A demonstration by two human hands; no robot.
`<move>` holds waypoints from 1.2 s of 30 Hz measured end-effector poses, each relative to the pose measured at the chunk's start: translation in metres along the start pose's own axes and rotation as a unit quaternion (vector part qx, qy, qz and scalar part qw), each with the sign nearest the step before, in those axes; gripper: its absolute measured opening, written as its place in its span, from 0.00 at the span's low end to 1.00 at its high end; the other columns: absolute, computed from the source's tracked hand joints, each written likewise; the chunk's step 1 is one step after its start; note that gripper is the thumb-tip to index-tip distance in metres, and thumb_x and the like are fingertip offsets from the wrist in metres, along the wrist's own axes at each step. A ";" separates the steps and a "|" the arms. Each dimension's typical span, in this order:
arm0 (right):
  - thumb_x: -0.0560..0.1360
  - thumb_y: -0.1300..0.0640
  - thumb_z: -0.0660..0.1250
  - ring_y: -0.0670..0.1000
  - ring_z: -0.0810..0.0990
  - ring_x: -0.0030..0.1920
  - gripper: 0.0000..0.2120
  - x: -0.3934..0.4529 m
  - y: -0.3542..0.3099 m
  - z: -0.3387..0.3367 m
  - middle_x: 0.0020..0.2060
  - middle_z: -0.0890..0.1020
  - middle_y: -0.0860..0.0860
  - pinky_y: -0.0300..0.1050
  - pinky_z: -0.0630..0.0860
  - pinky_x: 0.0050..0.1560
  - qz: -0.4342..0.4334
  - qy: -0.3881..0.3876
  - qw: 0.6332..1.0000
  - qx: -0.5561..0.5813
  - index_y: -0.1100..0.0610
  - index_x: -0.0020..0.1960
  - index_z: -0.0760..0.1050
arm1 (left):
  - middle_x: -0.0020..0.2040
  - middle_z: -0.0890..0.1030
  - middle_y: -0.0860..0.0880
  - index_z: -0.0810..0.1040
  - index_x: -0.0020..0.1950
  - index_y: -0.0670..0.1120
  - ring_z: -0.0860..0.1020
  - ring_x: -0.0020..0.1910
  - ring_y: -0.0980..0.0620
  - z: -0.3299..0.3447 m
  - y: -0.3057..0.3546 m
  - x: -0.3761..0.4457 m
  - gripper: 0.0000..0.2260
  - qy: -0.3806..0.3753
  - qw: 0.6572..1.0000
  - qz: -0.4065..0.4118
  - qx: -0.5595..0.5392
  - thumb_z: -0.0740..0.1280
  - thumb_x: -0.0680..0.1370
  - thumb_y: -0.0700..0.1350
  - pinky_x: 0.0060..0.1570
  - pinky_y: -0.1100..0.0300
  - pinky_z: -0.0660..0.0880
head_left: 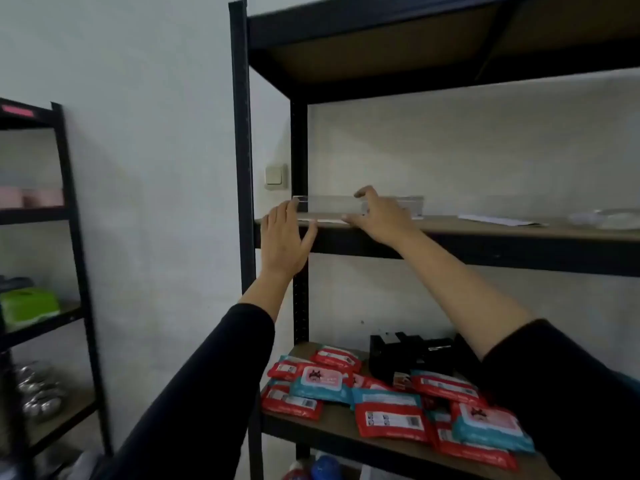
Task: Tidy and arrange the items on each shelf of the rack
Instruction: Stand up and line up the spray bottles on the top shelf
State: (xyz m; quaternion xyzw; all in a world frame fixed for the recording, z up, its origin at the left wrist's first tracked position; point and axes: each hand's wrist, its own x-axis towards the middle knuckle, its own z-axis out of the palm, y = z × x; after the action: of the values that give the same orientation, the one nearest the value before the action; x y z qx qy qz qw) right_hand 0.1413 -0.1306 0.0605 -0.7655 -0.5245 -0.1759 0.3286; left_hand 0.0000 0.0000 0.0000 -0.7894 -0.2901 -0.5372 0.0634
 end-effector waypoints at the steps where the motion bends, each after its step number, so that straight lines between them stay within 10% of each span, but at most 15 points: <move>1: 0.74 0.37 0.65 0.57 0.76 0.59 0.27 0.004 0.001 0.002 0.58 0.79 0.53 0.60 0.70 0.63 0.009 -0.015 1.000 0.007 0.48 0.67 0.65 | 0.69 0.70 0.46 0.65 0.72 0.44 0.68 0.68 0.47 0.003 -0.003 0.000 0.28 -0.011 1.000 -0.004 -0.012 0.51 0.79 0.60 0.70 0.50 0.62; 7: 0.61 0.27 0.67 0.53 0.74 0.63 0.35 0.015 0.007 0.005 0.62 0.77 0.48 0.59 0.68 0.66 0.030 -0.059 0.995 0.078 0.43 0.63 0.75 | 0.76 0.61 0.48 0.56 0.77 0.47 0.58 0.75 0.48 0.029 -0.021 -0.007 0.31 -0.016 0.999 0.012 -0.038 0.45 0.80 0.63 0.76 0.52 0.48; 16: 0.68 0.61 0.77 0.53 0.82 0.51 0.19 0.040 0.006 0.002 0.47 0.82 0.53 0.37 0.77 0.46 0.035 0.006 0.975 0.219 0.57 0.58 0.80 | 0.77 0.59 0.47 0.55 0.77 0.47 0.57 0.75 0.49 0.037 -0.023 -0.010 0.29 0.021 0.997 0.026 -0.074 0.45 0.80 0.62 0.76 0.51 0.50; 36: 0.79 0.56 0.66 0.52 0.80 0.46 0.12 0.078 0.005 0.019 0.52 0.80 0.55 0.44 0.79 0.46 0.124 -0.063 0.965 0.222 0.58 0.61 0.76 | 0.75 0.63 0.46 0.58 0.76 0.46 0.60 0.74 0.47 0.040 -0.029 -0.011 0.29 0.026 0.997 0.041 -0.066 0.45 0.80 0.62 0.75 0.47 0.54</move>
State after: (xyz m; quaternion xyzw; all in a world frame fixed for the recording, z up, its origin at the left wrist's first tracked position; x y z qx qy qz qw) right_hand 0.1745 -0.0648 0.0927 -0.7421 -0.4713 0.0357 0.4752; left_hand 0.0141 0.0360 -0.0325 -0.7891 -0.2198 -0.5721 0.0404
